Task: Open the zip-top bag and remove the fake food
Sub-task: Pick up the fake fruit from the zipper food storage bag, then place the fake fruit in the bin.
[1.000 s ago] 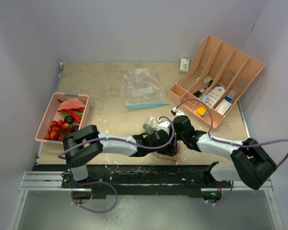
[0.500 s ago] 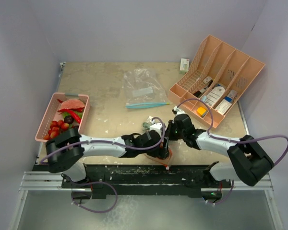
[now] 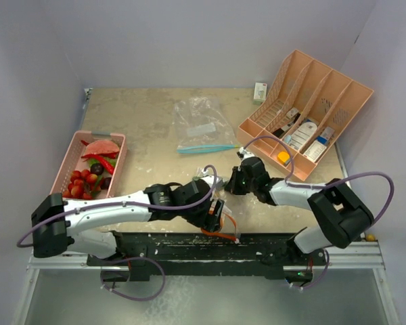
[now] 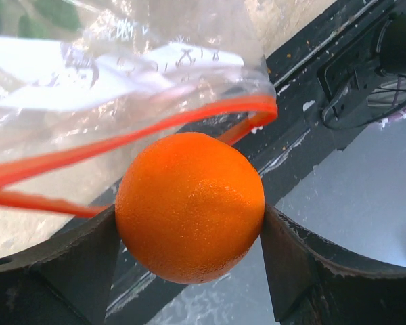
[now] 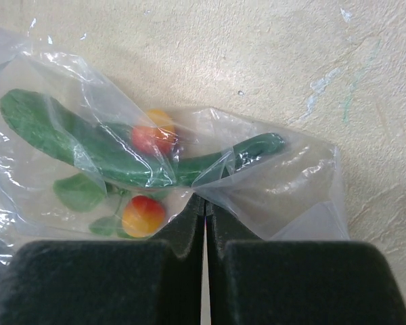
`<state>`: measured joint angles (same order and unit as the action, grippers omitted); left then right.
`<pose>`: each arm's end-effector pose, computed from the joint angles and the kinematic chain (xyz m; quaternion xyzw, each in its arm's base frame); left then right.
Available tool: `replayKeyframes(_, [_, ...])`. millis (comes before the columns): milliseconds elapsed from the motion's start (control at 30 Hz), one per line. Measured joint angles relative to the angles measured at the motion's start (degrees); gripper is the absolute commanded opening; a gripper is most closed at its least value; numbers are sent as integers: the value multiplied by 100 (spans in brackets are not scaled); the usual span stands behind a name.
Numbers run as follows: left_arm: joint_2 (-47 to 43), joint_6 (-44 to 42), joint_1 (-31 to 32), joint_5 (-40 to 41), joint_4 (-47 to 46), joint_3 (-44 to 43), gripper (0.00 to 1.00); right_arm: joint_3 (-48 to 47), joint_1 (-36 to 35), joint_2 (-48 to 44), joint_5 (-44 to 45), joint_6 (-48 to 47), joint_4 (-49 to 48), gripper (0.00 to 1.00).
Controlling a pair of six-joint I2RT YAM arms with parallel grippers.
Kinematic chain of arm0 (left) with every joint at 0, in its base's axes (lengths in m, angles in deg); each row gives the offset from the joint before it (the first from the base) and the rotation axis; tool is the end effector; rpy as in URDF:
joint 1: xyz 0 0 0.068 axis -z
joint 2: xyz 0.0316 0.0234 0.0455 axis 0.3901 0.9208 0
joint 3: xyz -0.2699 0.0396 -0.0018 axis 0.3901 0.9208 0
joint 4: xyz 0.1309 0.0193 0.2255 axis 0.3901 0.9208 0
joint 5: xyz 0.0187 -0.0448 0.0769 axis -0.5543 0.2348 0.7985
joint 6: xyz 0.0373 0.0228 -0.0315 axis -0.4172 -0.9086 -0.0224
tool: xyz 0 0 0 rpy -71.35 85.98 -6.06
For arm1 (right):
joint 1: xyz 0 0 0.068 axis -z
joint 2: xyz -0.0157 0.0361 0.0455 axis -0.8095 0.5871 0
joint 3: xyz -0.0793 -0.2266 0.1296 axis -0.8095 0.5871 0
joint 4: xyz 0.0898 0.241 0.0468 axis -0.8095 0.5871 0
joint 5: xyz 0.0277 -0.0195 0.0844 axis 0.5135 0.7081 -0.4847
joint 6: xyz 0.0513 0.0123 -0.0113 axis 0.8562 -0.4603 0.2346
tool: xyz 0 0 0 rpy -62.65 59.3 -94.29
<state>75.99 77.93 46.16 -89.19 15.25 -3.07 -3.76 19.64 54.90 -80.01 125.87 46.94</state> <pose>0.0960 -0.2543 0.2421 0.2028 0.9210 -0.2846 0.1723 0.2233 0.1571 0.1465 0.0062 0.8944 0.2979 0.3335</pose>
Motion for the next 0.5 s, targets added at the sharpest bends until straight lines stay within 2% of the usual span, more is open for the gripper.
replayKeyframes(133, [-503, 2, -2, 55, 452, -37, 64, -2, 26, 85, -22, -4, -164, 0])
replayKeyframes(233, [-1019, 59, -85, 310, 732, -133, 59, -2, 35, 109, -24, -7, -225, 0])
replayKeyframes(400, [-1797, 251, -514, 1261, 1279, -376, 57, -2, 35, 120, -22, -17, -254, 0])
replayKeyframes(500, [-1971, 302, -813, 1989, 1777, -654, 59, -2, 35, 120, -24, -26, -251, 0])
